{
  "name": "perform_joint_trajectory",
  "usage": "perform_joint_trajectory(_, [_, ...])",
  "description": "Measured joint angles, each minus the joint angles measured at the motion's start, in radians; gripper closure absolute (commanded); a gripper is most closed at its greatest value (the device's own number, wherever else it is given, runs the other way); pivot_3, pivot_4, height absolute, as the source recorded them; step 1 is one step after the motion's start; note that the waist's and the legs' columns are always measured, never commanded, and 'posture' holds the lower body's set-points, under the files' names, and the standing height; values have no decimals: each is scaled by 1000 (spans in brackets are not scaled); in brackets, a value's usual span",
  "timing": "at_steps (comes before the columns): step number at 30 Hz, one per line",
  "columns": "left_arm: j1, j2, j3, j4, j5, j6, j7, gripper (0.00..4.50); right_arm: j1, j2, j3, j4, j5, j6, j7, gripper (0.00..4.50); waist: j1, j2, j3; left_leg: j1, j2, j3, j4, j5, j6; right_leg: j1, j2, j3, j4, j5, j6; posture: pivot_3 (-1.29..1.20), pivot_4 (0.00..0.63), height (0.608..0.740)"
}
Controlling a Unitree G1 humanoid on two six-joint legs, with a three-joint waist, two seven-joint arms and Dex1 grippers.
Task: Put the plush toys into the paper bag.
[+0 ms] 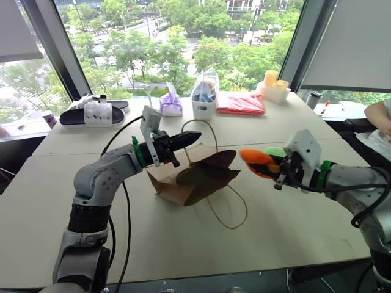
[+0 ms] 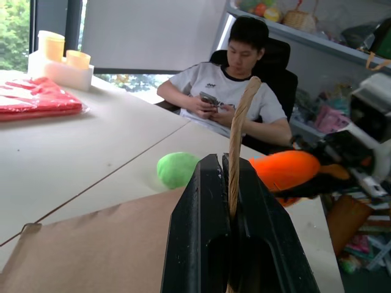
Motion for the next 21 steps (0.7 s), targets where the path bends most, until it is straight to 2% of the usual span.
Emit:
perform_joint_trajectory(10, [-14, -21, 7, 34, 3, -5, 13, 4500, -120, 49, 257, 37, -47, -25, -8, 3708, 1, 0, 0, 0, 0, 1, 0, 1, -2, -1, 0, 0, 0, 0, 0, 0, 150, 740])
perform_joint_trajectory(15, [-25, -40, 19, 24, -22, 6, 40, 4500, -256, 169, 479, 250, -214, -177, 4, 3708, -20, 0, 0, 0, 0, 2, 0, 3, -5, -1, 0, 0, 1, 0, 0, 0, 150, 740])
perform_joint_trajectory(20, [-25, -44, 43, 14, -49, 22, 71, 4500, -330, 258, 559, 447, -310, -290, 19, 3708, -22, 0, 0, -1, 0, 0, -1, 3, -6, -2, 0, 0, 1, 0, 0, 0, 150, 740])
perform_joint_trajectory(21, [-25, -44, 47, 13, -52, 23, 77, 4500, -343, 273, 566, 486, -329, -311, 22, 3115, -22, 0, 0, -1, 0, 0, -1, 3, -6, -2, 0, 0, 1, 0, 0, 0, 150, 740])
